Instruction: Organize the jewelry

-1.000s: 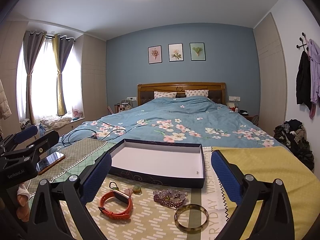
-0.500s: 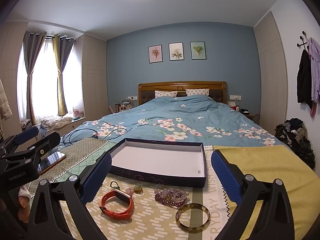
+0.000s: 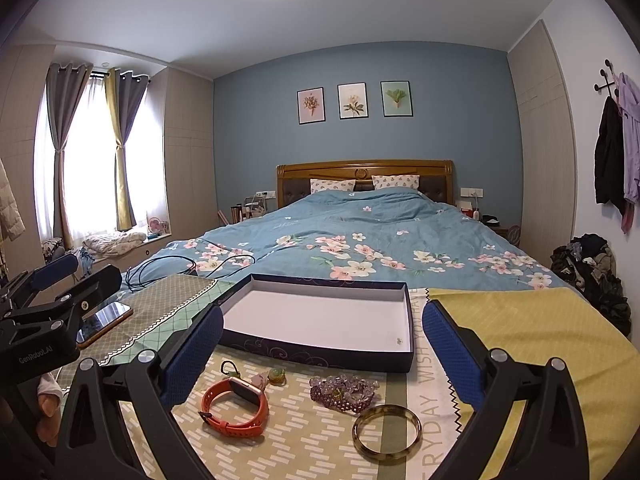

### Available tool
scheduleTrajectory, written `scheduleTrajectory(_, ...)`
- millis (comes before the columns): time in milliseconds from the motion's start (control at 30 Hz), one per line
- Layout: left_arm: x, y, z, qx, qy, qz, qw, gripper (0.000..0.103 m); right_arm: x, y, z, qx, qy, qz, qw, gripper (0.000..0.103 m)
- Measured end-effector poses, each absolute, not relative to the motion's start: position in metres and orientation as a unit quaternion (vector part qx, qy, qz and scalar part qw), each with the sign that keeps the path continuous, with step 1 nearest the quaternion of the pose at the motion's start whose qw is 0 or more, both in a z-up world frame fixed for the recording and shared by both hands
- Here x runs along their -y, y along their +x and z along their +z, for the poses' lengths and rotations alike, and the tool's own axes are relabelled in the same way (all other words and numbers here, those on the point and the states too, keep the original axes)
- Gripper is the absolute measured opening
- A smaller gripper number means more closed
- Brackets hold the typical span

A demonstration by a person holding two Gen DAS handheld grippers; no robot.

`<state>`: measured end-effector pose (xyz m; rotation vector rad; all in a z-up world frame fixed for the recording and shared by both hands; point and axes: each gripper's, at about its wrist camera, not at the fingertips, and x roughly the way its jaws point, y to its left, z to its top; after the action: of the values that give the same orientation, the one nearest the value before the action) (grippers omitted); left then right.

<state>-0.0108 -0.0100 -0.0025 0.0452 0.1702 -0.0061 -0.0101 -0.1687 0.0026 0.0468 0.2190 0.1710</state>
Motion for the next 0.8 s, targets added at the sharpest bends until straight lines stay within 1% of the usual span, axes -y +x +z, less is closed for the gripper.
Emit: scheduleTrajectory(800, 0.015, 0.001, -0.006, -0.11, 0.029, -0.012, 0.993, 0.097, 0.175, 0.001, 0.0, -0.125, 0.027, 0.087, 0.988, 0.096)
